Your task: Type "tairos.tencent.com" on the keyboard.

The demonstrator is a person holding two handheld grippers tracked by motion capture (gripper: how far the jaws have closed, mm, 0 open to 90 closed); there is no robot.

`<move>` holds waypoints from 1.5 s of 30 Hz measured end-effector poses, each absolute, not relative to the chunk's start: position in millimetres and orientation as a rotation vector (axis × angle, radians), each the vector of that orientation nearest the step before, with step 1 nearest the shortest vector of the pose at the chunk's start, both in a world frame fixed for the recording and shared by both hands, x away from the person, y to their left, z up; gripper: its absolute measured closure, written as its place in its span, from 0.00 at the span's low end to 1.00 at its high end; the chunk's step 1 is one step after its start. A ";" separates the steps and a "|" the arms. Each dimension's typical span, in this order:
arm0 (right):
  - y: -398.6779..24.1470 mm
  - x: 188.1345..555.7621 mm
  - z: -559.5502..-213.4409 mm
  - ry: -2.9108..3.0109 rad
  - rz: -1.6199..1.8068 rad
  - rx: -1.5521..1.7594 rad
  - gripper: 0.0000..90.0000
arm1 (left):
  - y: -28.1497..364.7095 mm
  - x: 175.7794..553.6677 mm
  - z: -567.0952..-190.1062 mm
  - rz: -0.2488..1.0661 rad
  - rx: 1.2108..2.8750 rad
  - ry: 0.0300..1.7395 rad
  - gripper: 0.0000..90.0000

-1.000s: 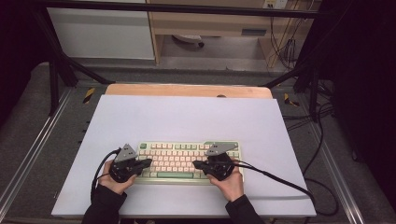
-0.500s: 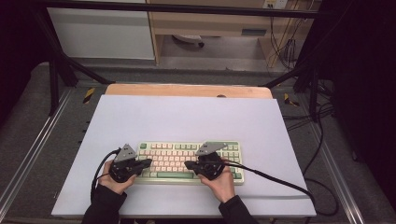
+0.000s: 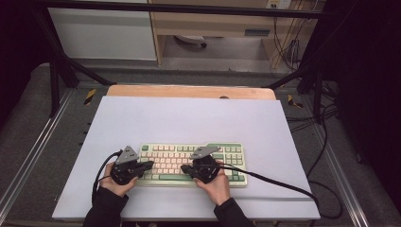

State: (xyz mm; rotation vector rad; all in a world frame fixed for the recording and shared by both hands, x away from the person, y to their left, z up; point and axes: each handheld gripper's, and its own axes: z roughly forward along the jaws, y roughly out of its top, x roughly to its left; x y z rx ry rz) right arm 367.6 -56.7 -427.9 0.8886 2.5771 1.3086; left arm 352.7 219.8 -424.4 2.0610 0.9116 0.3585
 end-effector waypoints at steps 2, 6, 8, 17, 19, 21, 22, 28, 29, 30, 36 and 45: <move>-53.8 367.5 -429.0 2.583 1.307 0.884 1.00 | 220.0 352.5 -423.9 0.359 2.061 0.910 1.00; -51.6 368.2 -432.1 2.591 1.288 0.874 1.00 | 220.4 352.5 -423.6 0.360 2.059 0.910 1.00; -51.1 368.2 -432.2 2.588 1.291 0.878 1.00 | 220.4 352.6 -423.6 0.359 2.059 0.910 1.00; -52.2 367.6 -430.1 2.580 1.290 0.865 1.00 | 218.9 351.9 -422.8 0.360 2.057 0.904 1.00; -54.5 367.2 -425.5 2.567 1.300 0.867 1.00 | 218.3 351.5 -422.3 0.360 2.059 0.901 1.00; -57.8 367.3 -420.5 2.554 1.304 0.863 1.00 | 217.3 350.9 -421.9 0.359 2.058 0.897 1.00; -59.7 367.1 -417.8 2.546 1.304 0.868 1.00 | 216.7 350.6 -421.7 0.358 2.058 0.895 1.00; -72.9 366.8 -407.2 2.508 1.308 0.889 1.00 | 211.7 349.2 -421.0 0.353 2.064 0.881 1.00; -75.5 367.1 -407.1 2.504 1.308 0.894 1.00 | 211.0 349.1 -420.9 0.352 2.064 0.878 1.00; -78.1 367.2 -407.3 2.503 1.305 0.899 1.00 | 210.3 348.9 -420.7 0.352 2.065 0.877 1.00; -92.0 367.4 -409.6 2.483 1.306 0.941 1.00 | 204.2 348.0 -420.7 0.341 2.074 0.863 1.00; -107.8 367.0 -410.4 2.455 1.300 0.973 1.00 | 193.4 347.7 -420.7 0.330 2.085 0.844 1.00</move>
